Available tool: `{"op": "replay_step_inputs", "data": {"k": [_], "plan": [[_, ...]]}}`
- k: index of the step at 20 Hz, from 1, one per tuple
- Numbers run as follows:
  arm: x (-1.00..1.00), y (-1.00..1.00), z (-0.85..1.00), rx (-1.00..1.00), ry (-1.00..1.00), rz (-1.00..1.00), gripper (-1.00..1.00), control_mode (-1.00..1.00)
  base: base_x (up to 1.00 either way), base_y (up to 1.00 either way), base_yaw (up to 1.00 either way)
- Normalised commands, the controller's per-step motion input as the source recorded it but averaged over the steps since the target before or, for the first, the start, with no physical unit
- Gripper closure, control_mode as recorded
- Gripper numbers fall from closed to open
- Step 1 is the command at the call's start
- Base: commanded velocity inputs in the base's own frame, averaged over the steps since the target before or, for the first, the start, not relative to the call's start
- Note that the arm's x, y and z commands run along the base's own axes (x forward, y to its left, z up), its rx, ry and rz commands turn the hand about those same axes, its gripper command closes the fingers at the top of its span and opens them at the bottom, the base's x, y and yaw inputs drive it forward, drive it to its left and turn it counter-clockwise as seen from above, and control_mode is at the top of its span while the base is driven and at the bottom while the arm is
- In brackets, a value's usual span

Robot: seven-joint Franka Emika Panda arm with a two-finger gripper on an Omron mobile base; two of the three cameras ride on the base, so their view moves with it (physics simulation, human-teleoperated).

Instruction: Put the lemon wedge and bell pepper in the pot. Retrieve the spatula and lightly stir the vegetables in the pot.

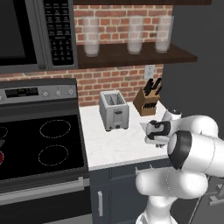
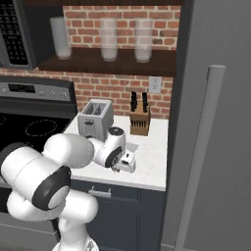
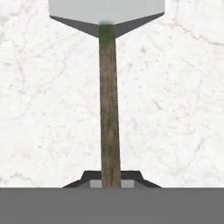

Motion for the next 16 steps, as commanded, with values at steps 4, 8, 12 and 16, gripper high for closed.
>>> {"op": "replay_step_inputs", "data": {"k": [4, 8, 12, 16], "plan": [[-0.36, 0.01, 0.68, 0.02, -0.18, 0.00, 1.00, -1.00, 0.00, 0.00, 0.00], [-0.42, 0.07, 0.88, 0.00, -0.14, 0.00, 1.00, -1.00, 0.00, 0.00, 0.00], [-0.26, 0.22, 0.98, -0.01, 0.00, 0.00, 1.00, -1.00, 0.00, 0.00, 0.00], [-0.22, 0.20, 1.00, -0.02, 0.03, 0.00, 1.00, -1.00, 0.00, 0.00, 0.00]]}}
